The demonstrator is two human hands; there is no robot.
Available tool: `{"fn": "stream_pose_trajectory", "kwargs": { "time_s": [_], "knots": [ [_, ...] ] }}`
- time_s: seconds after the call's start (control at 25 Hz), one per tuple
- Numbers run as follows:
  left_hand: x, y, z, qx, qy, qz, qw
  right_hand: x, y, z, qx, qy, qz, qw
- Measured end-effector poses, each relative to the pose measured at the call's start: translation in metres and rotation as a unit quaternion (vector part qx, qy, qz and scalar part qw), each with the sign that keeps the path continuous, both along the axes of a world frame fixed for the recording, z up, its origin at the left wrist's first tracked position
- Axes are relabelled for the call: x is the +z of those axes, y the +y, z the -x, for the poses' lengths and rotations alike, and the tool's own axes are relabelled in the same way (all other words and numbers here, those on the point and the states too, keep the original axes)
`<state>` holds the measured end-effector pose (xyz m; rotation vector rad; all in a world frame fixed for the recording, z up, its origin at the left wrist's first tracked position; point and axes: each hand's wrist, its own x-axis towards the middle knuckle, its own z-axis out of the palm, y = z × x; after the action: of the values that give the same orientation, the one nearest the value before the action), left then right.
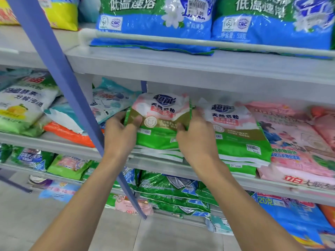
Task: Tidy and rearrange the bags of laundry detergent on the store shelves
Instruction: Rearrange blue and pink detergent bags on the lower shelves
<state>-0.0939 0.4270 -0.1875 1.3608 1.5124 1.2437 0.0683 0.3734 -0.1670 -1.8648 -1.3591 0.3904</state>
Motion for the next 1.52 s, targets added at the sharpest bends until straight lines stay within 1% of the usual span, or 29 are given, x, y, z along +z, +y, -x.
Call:
{"fn": "stream_pose_trajectory", "kwargs": {
  "time_s": [0.08, 0.12, 0.2, 0.24, 0.32, 0.36, 0.44, 0.48, 0.56, 0.68, 0.8, 0.84, 0.92, 1.0, 1.08, 1.16, 1.28, 1.52],
  "knots": [
    [0.001, 0.008, -0.001, 0.022, 0.026, -0.041, 0.999, 0.003, 0.001, 0.004, -0.006, -0.009, -0.035, 0.999],
    [-0.002, 0.010, -0.002, 0.026, 0.063, -0.054, 0.996, 0.002, 0.002, 0.007, 0.000, -0.031, -0.030, 0.999],
    [-0.012, 0.007, -0.002, 0.032, 0.150, -0.052, 0.987, -0.003, -0.001, 0.015, 0.019, -0.081, 0.013, 0.996],
    [-0.018, 0.006, 0.000, 0.034, 0.190, -0.039, 0.980, -0.004, -0.004, 0.019, 0.024, -0.085, 0.036, 0.995],
    [-0.024, 0.005, 0.000, 0.036, 0.258, -0.005, 0.966, -0.006, -0.008, 0.021, 0.035, -0.062, 0.059, 0.996],
    [-0.026, 0.003, -0.001, 0.029, 0.278, -0.005, 0.960, -0.006, -0.010, 0.020, 0.041, -0.055, 0.062, 0.996],
    [-0.028, -0.003, -0.008, 0.012, 0.301, -0.037, 0.953, -0.008, -0.015, 0.013, 0.046, -0.017, 0.067, 0.997],
    [-0.029, -0.007, -0.012, 0.011, 0.316, -0.037, 0.948, -0.010, -0.020, 0.012, 0.048, 0.013, 0.072, 0.996],
    [-0.026, -0.020, -0.018, 0.010, 0.335, -0.006, 0.942, -0.013, -0.034, 0.010, 0.060, 0.049, 0.065, 0.995],
    [-0.019, -0.037, -0.020, -0.018, 0.370, -0.008, 0.929, -0.011, -0.056, 0.003, 0.067, 0.067, 0.032, 0.995],
    [-0.018, -0.053, -0.018, -0.062, 0.414, -0.026, 0.908, -0.005, -0.074, -0.013, 0.072, 0.043, 0.017, 0.996],
    [-0.015, -0.062, -0.022, -0.078, 0.414, -0.024, 0.907, -0.002, -0.083, -0.022, 0.074, 0.025, 0.017, 0.997],
    [-0.006, -0.086, -0.036, -0.096, 0.385, 0.000, 0.918, 0.000, -0.102, -0.043, 0.071, -0.017, 0.023, 0.997],
    [0.000, -0.112, -0.054, -0.109, 0.358, 0.011, 0.927, -0.001, -0.122, -0.068, 0.051, -0.060, 0.036, 0.996],
    [-0.002, -0.136, -0.075, -0.127, 0.352, 0.010, 0.927, -0.007, -0.145, -0.097, 0.016, -0.085, 0.046, 0.995],
    [-0.009, -0.158, -0.096, -0.141, 0.341, 0.004, 0.929, -0.015, -0.167, -0.125, -0.016, -0.088, 0.054, 0.995],
    [-0.020, -0.189, -0.137, -0.178, 0.356, -0.020, 0.917, -0.026, -0.206, -0.170, -0.061, -0.080, 0.070, 0.992],
    [-0.020, -0.242, -0.246, -0.255, 0.342, -0.041, 0.903, -0.027, -0.281, -0.276, -0.134, -0.087, 0.095, 0.983]
  ]
}}
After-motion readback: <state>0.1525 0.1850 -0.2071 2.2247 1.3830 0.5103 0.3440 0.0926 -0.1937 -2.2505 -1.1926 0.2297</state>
